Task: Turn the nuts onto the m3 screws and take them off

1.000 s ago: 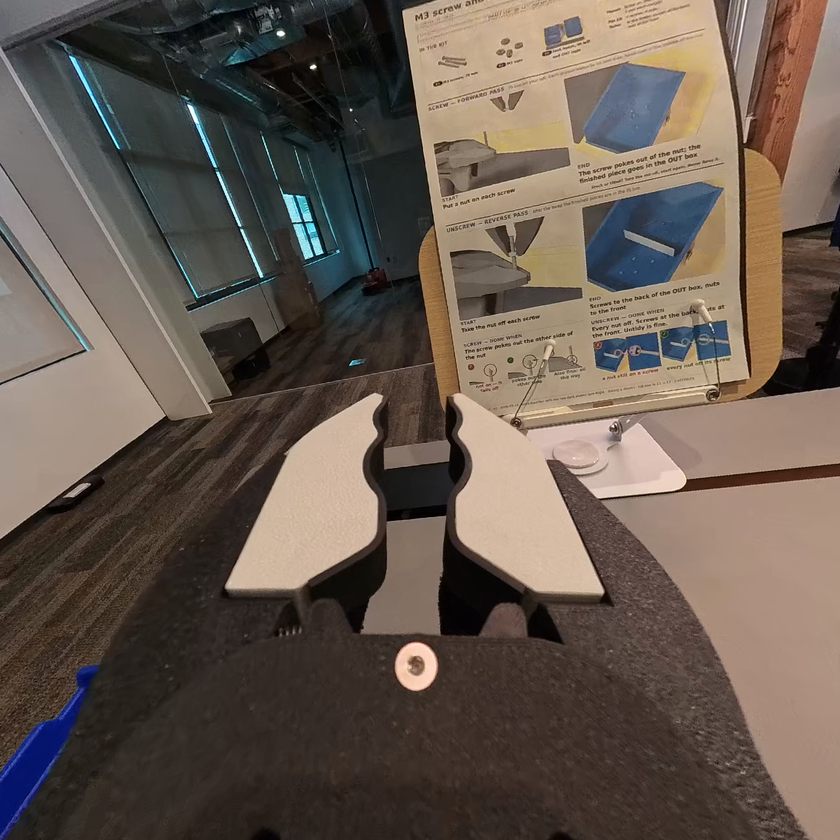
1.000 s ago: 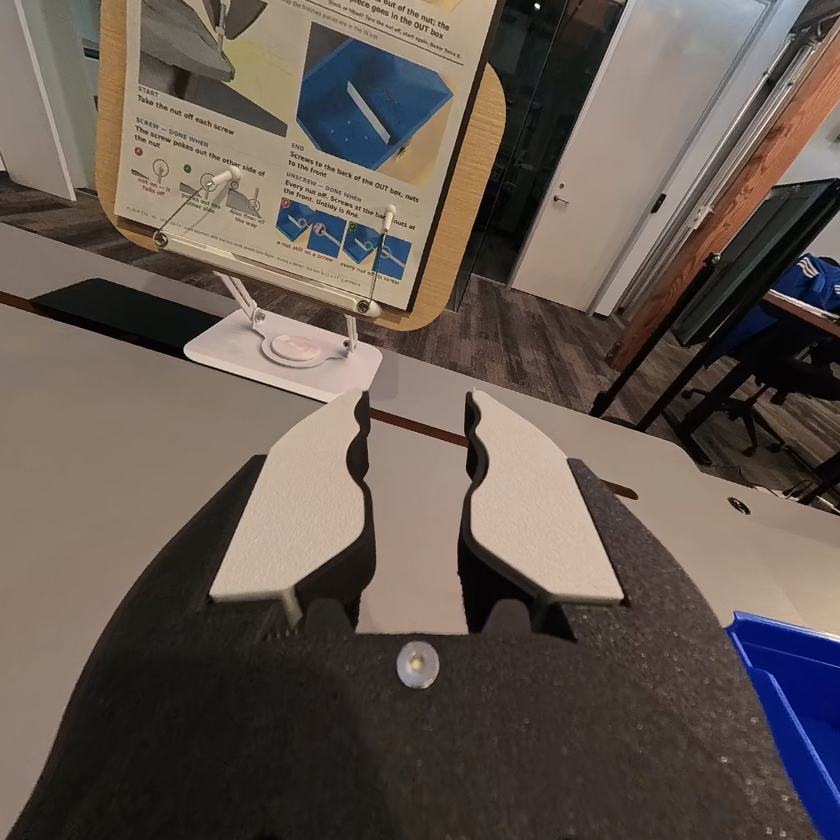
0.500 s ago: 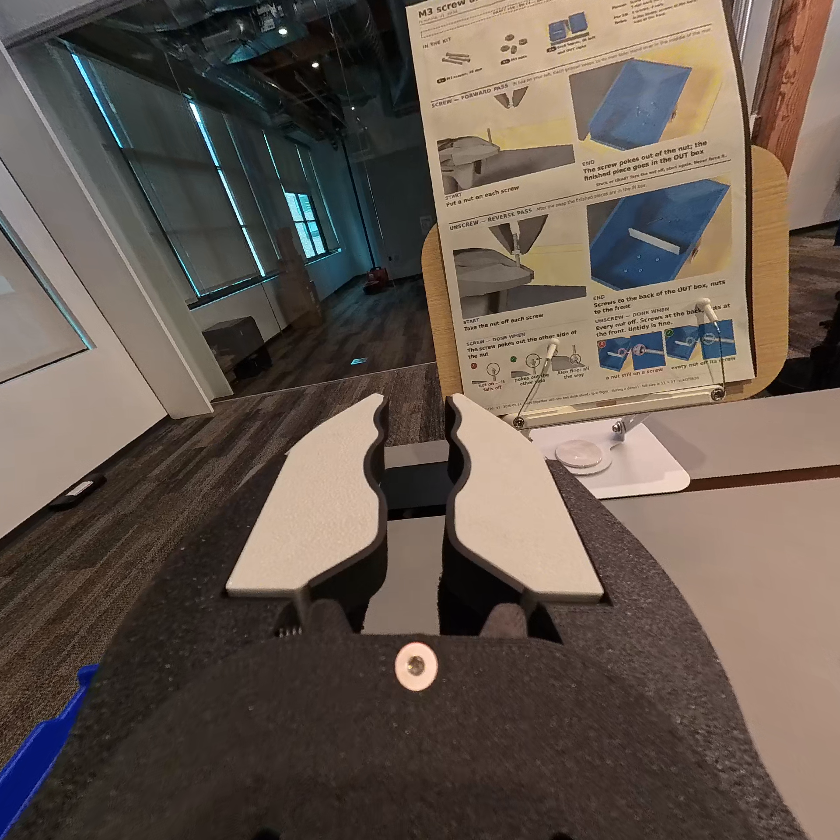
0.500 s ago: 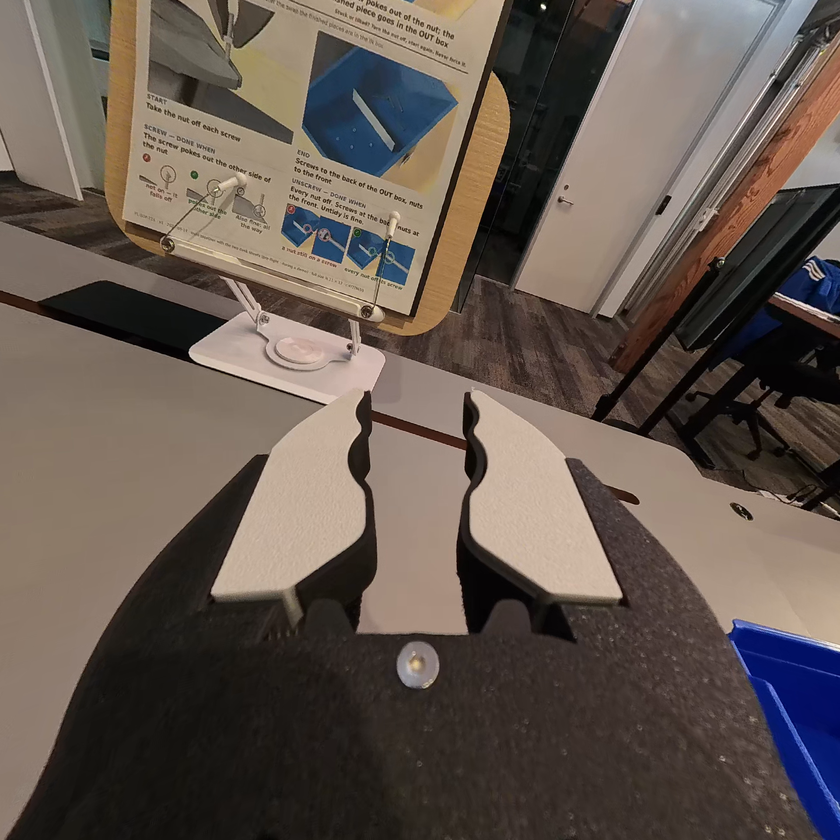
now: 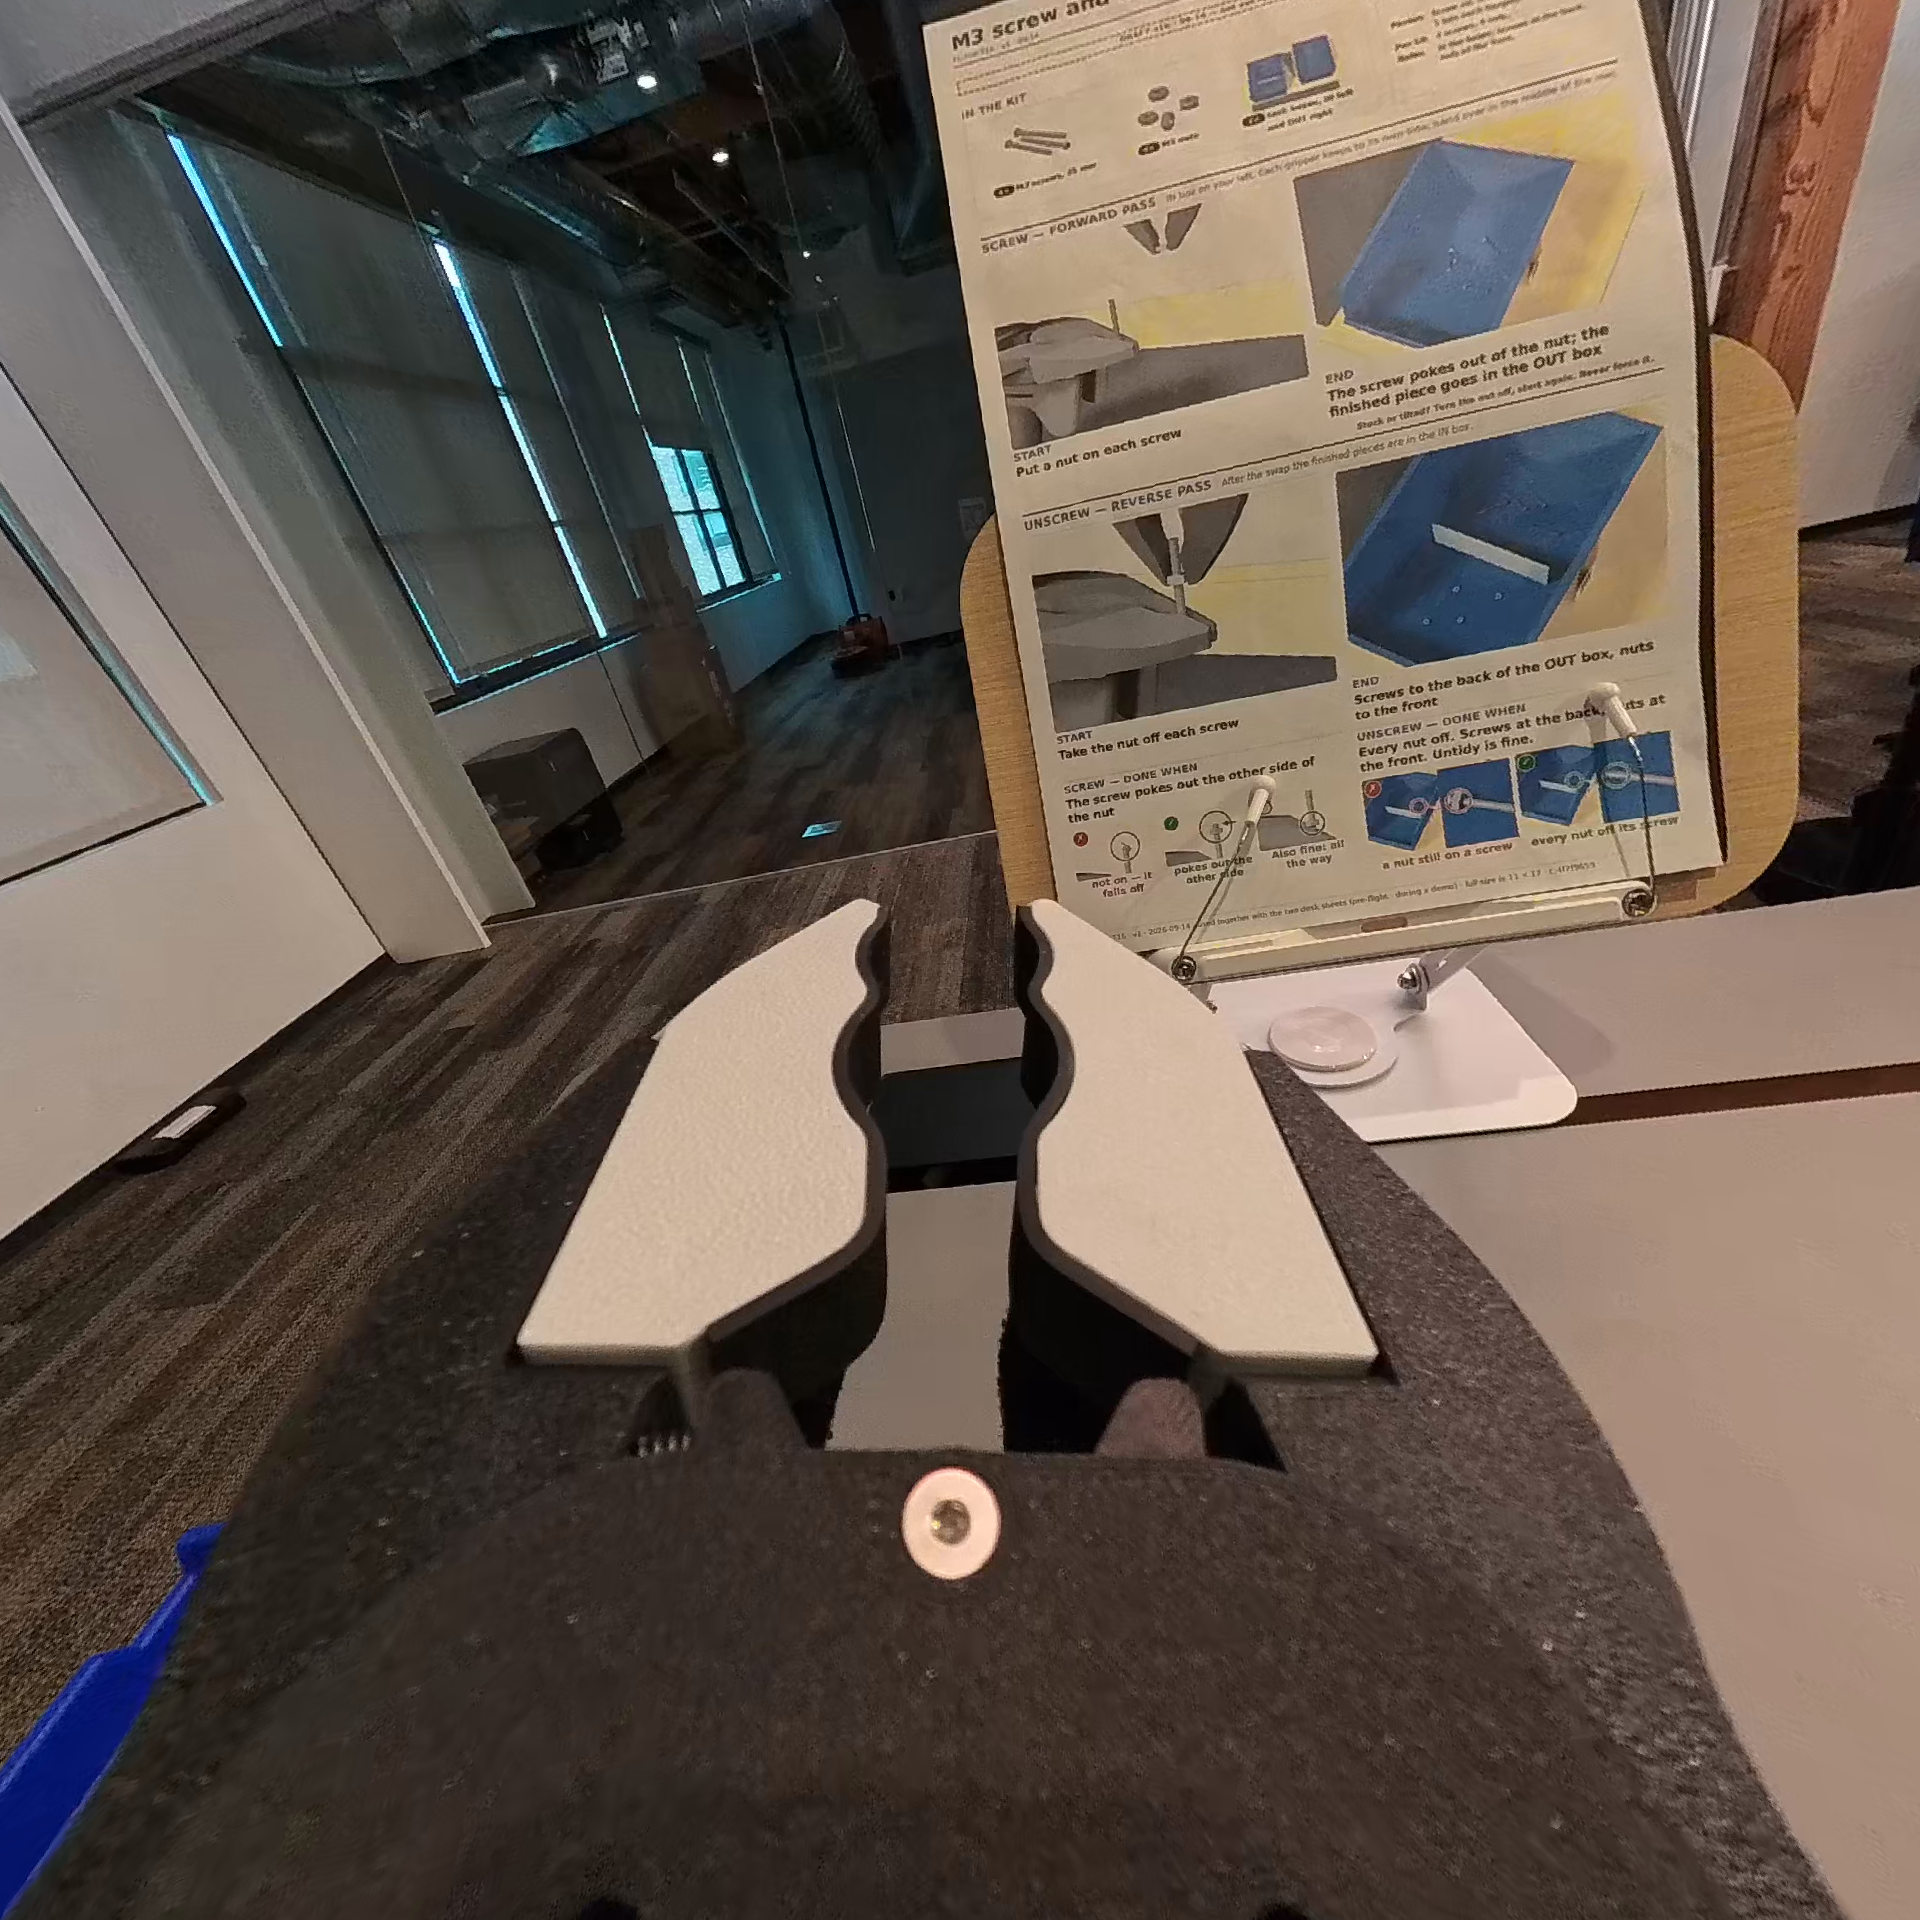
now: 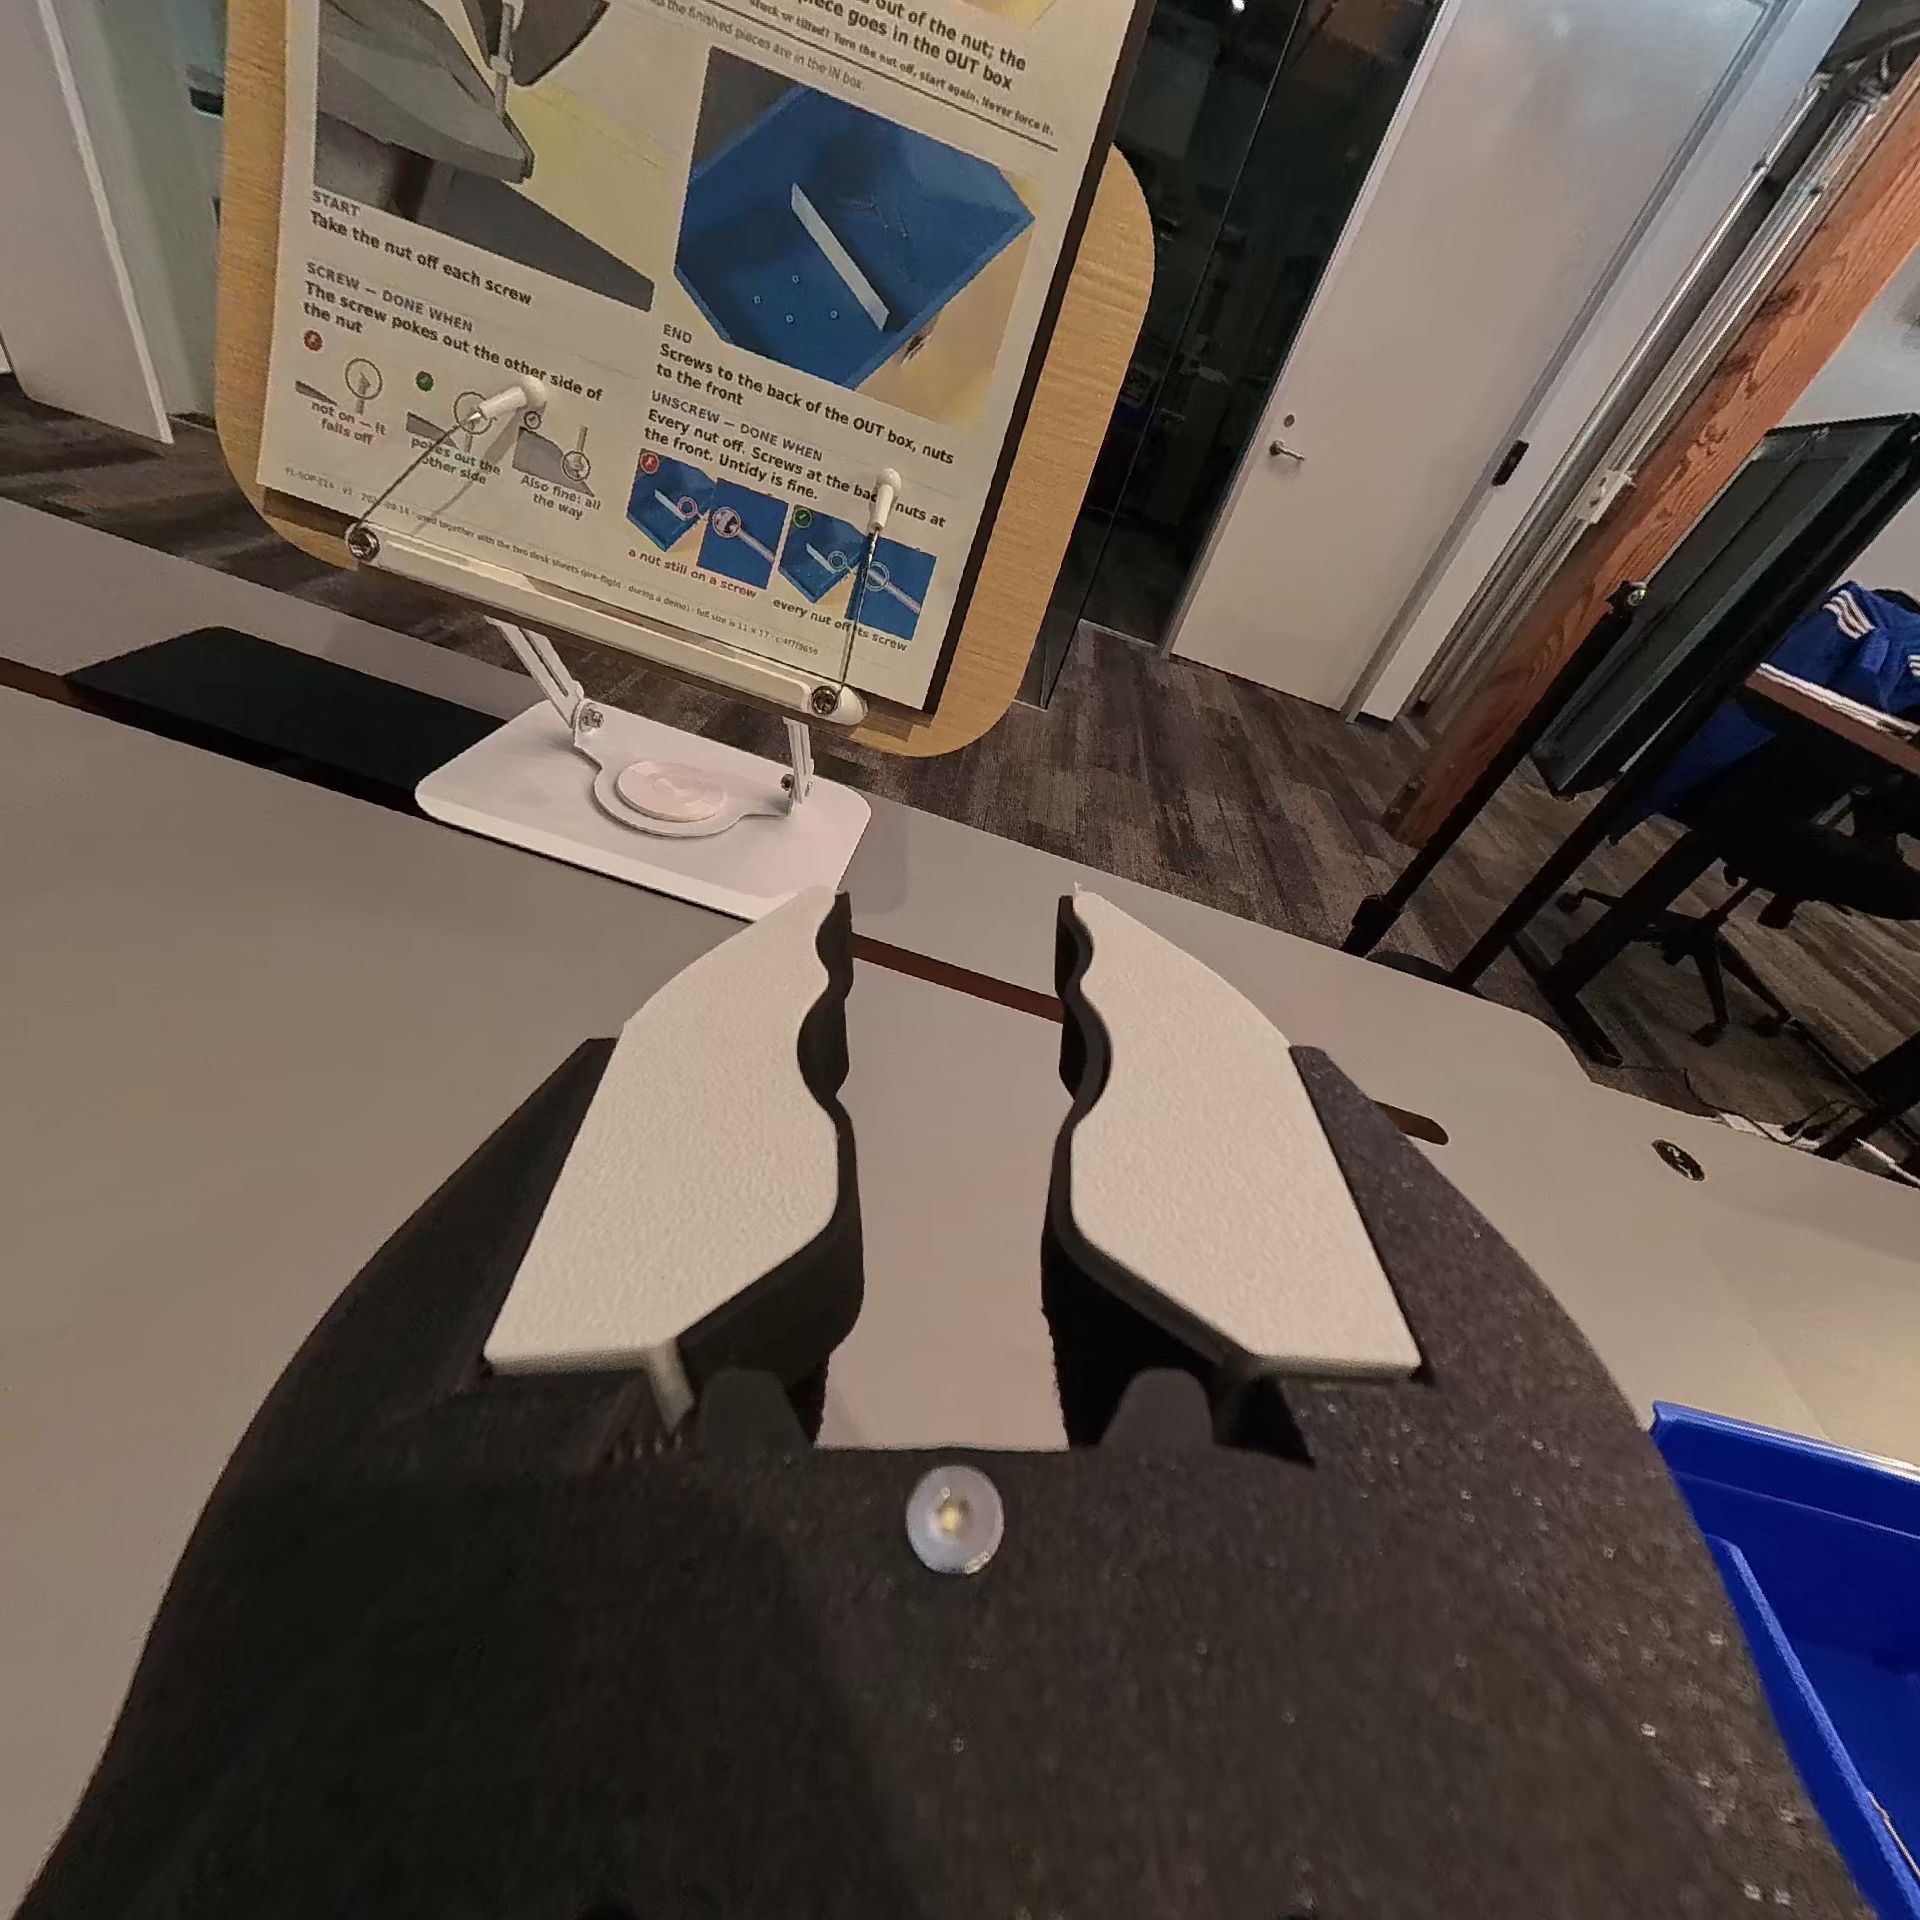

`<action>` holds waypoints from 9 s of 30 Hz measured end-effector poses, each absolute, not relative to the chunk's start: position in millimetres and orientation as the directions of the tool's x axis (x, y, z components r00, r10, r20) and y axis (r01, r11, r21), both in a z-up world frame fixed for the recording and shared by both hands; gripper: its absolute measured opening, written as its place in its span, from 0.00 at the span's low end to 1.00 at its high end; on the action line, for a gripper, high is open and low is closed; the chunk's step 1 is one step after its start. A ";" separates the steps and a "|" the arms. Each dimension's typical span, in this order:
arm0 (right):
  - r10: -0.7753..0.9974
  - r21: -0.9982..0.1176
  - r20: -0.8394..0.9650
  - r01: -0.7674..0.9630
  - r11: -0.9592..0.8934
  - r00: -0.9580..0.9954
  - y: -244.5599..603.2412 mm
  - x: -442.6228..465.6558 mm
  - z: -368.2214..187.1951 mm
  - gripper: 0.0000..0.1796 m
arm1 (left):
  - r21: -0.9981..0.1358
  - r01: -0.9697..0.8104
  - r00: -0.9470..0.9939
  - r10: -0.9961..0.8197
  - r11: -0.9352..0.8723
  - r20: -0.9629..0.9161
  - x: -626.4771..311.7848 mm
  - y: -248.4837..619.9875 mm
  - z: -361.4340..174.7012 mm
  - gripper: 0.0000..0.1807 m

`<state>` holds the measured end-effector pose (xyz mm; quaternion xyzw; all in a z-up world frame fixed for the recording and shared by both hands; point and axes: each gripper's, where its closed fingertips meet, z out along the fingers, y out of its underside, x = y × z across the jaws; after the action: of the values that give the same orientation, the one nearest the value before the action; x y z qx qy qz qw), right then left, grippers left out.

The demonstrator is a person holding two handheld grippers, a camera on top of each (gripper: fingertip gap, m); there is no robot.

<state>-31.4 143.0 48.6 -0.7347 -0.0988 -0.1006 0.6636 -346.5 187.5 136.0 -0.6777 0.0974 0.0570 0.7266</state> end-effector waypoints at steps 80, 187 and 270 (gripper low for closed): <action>0.339 -0.973 0.218 0.233 -0.003 0.915 138.1 -146.5 88.2 0.20 | -0.869 -0.257 0.932 -0.347 -0.423 -0.107 -556.9 -38.6 73.8 0.13; 0.630 -0.853 0.503 0.457 0.252 0.592 146.3 -184.5 85.5 0.17 | 0.305 -0.427 0.904 -0.411 -0.851 0.119 -570.9 -44.6 -145.8 0.00; 0.610 -0.829 0.549 0.466 0.310 0.571 136.9 -185.3 96.6 0.14 | 0.368 -0.674 0.727 -0.665 -0.641 0.174 -570.2 -57.2 -143.3 0.03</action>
<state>-185.3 136.9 96.6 -0.5850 -0.4601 0.0542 0.6656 -570.2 -57.2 -143.3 -0.9056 0.3696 -0.0115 -0.2078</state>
